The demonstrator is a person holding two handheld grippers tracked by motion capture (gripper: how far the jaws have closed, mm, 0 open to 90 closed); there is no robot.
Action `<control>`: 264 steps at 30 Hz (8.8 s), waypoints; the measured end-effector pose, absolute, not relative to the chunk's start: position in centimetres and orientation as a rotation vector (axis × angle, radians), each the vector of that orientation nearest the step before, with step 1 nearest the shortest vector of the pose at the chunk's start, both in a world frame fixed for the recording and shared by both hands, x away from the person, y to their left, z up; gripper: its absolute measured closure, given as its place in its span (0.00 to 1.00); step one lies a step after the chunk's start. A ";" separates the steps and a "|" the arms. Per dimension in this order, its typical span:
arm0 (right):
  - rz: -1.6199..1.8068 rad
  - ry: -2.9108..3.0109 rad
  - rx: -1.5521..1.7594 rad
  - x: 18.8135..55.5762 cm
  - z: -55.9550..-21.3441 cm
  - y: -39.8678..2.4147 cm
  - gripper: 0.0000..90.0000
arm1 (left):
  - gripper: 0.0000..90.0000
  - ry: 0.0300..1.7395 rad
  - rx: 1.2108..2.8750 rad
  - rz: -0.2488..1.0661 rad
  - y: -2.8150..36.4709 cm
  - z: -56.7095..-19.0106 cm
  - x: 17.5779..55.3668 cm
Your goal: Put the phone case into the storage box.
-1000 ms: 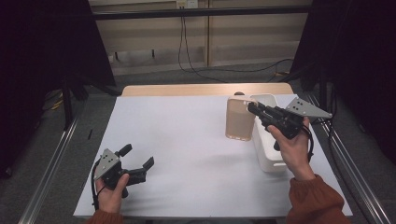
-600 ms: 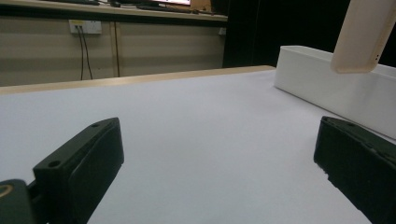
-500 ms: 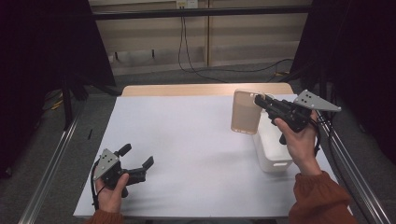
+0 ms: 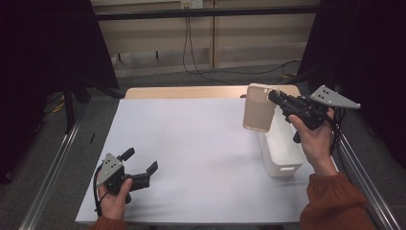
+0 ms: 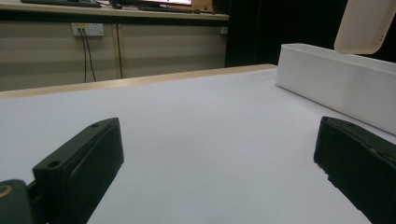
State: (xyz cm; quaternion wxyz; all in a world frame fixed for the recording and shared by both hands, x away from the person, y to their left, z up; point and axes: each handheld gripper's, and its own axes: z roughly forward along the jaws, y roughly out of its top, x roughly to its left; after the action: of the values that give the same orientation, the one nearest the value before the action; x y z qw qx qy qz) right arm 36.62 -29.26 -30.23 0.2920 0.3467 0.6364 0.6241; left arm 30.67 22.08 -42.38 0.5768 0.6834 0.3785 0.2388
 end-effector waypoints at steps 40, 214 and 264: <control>1.540 1.626 1.006 39.5 -29.9 -34.2 0.90 | 0.02 0.882 1.608 0.579 22.0 -42.3 30.9; 1.239 1.814 1.120 49.8 -40.0 -35.9 0.84 | 0.02 0.861 1.655 0.563 21.3 -42.7 31.5; 1.261 1.733 1.263 49.7 -40.0 -36.6 0.25 | 0.02 0.882 1.647 0.564 21.2 -42.7 31.7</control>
State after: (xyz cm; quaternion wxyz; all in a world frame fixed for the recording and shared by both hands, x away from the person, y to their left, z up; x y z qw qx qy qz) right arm 49.75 -36.65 -40.04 0.3211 0.4809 0.6596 0.4801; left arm 31.68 21.20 -42.68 0.5607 0.6988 0.3741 0.2394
